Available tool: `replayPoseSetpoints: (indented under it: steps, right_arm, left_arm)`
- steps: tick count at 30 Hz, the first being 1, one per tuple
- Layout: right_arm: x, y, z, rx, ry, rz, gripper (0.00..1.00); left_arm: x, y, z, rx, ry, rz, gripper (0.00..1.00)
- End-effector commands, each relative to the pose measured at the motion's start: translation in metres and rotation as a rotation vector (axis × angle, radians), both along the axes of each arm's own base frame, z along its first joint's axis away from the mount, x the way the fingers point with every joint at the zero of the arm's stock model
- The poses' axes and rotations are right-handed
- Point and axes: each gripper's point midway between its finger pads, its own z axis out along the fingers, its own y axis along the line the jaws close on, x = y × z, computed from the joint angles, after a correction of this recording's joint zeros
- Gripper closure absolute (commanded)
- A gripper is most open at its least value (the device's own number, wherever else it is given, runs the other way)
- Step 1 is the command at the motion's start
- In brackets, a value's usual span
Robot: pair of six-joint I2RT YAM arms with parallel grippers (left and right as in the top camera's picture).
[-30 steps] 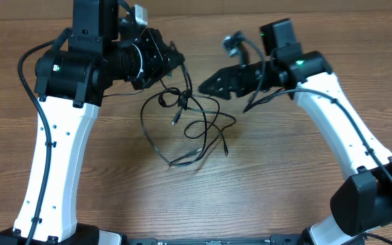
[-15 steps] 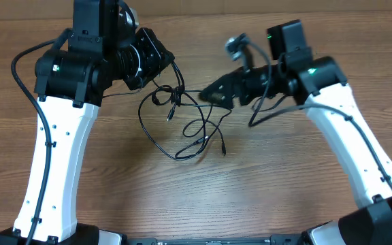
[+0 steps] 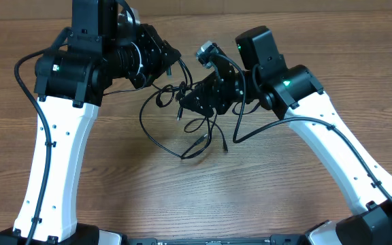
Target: Untangle cables
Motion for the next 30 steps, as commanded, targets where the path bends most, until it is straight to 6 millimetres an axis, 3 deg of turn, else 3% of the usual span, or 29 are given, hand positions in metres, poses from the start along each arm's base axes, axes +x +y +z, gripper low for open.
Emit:
replayPoseSetpoints:
  steps: [1, 5, 12, 15, 17, 18, 19, 25, 30]
  right_arm:
    - [0.018, -0.012, -0.002, -0.078, -0.081, -0.1, 0.35]
    - [0.029, -0.02, -0.003, -0.102, -0.103, -0.143, 0.34]
    - [0.026, -0.01, -0.002, -0.072, -0.052, -0.17, 0.37]
    - [0.03, -0.007, 0.003, -0.038, -0.024, -0.212, 0.7]
    - [0.031, -0.007, 0.004, -0.032, -0.026, -0.216, 0.8]
    - [0.032, -0.008, 0.003, -0.042, -0.026, -0.225, 0.92]
    - [0.032, -0.012, -0.002, -0.065, -0.018, -0.24, 0.96]
    - [0.031, -0.032, -0.023, -0.175, 0.029, -0.313, 0.96]
    - [0.038, -0.061, -0.034, -0.227, 0.099, -0.418, 0.96]
  left_arm:
    - [-0.006, -0.005, 0.01, -0.039, -0.01, -0.033, 0.96]
    - [-0.007, -0.005, 0.01, -0.04, -0.006, -0.034, 0.96]
    - [-0.014, -0.014, 0.014, -0.093, 0.027, -0.059, 0.96]
    - [-0.014, -0.015, 0.014, -0.096, 0.027, -0.064, 0.96]
    - [-0.016, -0.017, 0.016, -0.11, 0.03, -0.079, 0.95]
    - [-0.019, -0.021, 0.02, -0.135, 0.028, -0.106, 0.95]
    - [-0.021, -0.024, 0.024, -0.155, 0.016, -0.131, 0.96]
    - [-0.015, -0.025, 0.033, -0.17, -0.033, -0.139, 0.96]
    - [0.004, 0.005, 0.026, -0.101, -0.066, -0.035, 0.96]
